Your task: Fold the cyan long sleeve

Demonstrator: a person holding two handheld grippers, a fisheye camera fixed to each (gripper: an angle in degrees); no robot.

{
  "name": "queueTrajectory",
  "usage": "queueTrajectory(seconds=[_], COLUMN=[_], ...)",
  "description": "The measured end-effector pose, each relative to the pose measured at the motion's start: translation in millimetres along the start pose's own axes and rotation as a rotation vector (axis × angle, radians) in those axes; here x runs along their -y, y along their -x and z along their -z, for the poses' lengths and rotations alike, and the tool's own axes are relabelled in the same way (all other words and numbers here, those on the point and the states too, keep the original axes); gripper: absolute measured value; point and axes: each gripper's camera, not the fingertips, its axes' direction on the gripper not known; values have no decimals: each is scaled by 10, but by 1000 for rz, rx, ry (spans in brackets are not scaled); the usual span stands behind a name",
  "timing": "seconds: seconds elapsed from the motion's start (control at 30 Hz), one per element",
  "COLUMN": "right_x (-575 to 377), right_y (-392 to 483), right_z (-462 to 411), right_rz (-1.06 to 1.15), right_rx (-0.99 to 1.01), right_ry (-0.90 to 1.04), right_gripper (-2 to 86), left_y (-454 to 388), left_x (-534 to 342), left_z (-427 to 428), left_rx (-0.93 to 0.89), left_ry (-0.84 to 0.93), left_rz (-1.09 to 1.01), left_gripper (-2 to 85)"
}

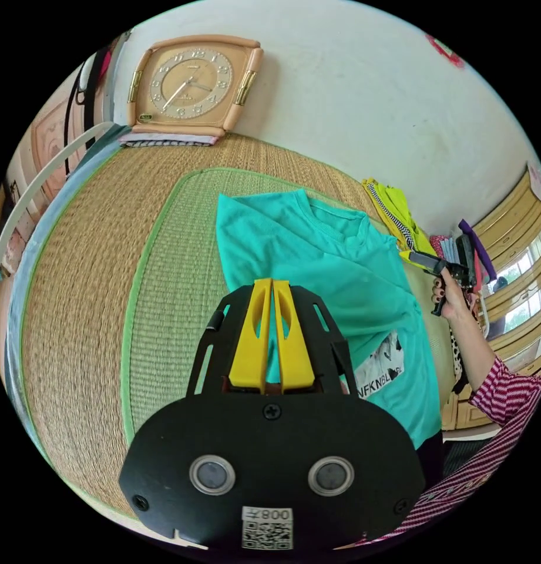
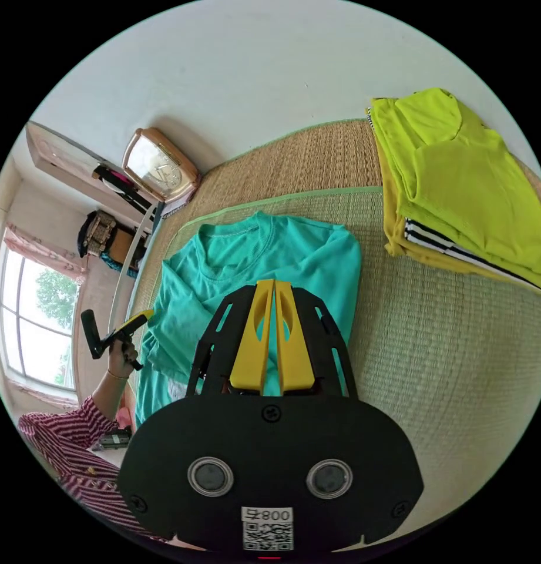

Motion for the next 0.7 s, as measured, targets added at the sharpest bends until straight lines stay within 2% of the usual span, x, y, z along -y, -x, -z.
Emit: queueTrajectory(seconds=[0.17,0.43,0.7], right_x=[-1221,-3253,-4218], right_y=[-38,-127,1], right_z=[401,870,1002], right_rz=[-46,-273,-324], right_rx=[-18,105,113], right_ry=[61,138,144], right_gripper=[1,7,52], left_y=[351,452,529], left_x=[-760,-1907,-2591], left_z=[453,972,1263], left_rx=[-66,-105,-128], left_ry=[68,189,230], left_rz=[124,239,251], left_gripper=[-8,-7,11])
